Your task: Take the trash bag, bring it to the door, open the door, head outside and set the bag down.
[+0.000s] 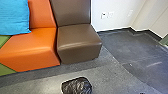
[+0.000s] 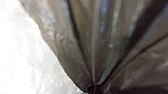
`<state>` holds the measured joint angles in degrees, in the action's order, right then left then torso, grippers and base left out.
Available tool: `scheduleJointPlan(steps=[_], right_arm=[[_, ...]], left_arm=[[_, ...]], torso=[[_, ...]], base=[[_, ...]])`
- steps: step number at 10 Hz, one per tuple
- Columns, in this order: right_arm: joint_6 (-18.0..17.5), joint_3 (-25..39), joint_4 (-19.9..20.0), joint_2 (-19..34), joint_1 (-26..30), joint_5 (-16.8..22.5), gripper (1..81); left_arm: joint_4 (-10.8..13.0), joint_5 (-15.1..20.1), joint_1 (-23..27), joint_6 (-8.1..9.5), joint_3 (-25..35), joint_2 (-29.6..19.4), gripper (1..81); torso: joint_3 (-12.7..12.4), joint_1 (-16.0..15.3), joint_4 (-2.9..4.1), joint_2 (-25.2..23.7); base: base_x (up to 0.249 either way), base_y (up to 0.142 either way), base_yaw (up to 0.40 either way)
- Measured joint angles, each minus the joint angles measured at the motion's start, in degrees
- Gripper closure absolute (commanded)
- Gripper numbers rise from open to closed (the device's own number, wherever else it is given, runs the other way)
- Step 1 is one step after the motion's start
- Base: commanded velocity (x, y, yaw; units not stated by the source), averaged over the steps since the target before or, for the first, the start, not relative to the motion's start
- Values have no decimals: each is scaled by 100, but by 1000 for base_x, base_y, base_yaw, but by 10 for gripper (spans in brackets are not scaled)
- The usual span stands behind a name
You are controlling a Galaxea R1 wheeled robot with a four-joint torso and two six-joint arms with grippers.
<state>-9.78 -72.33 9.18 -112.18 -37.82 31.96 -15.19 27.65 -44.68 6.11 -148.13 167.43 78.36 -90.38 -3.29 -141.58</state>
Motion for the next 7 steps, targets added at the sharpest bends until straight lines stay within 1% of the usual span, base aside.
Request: scheduleJointPlan(steps=[1,4,6,7], right_arm=[[0,-2,-4,-26,-55,-10,10],[2,-2,-9,-116,-121,-55,10],[2,-18,-15,-172,-154,-49,10],[2,-20,-15,-212,-160,-51,10]], left_arm=[[-24,-1,26,1,107,-118,811],[-167,-11,89,4,800,-519,811],[-200,-4,80,6,869,-709,811],[-201,-1,80,6,868,-706,811]], torso=[[-74,103,0,168],[-393,470,0,739],[-614,719,0,1128],[-723,846,0,1325]], base=[[0,0,0],[0,0,0],[0,0,0],[0,0,0]])
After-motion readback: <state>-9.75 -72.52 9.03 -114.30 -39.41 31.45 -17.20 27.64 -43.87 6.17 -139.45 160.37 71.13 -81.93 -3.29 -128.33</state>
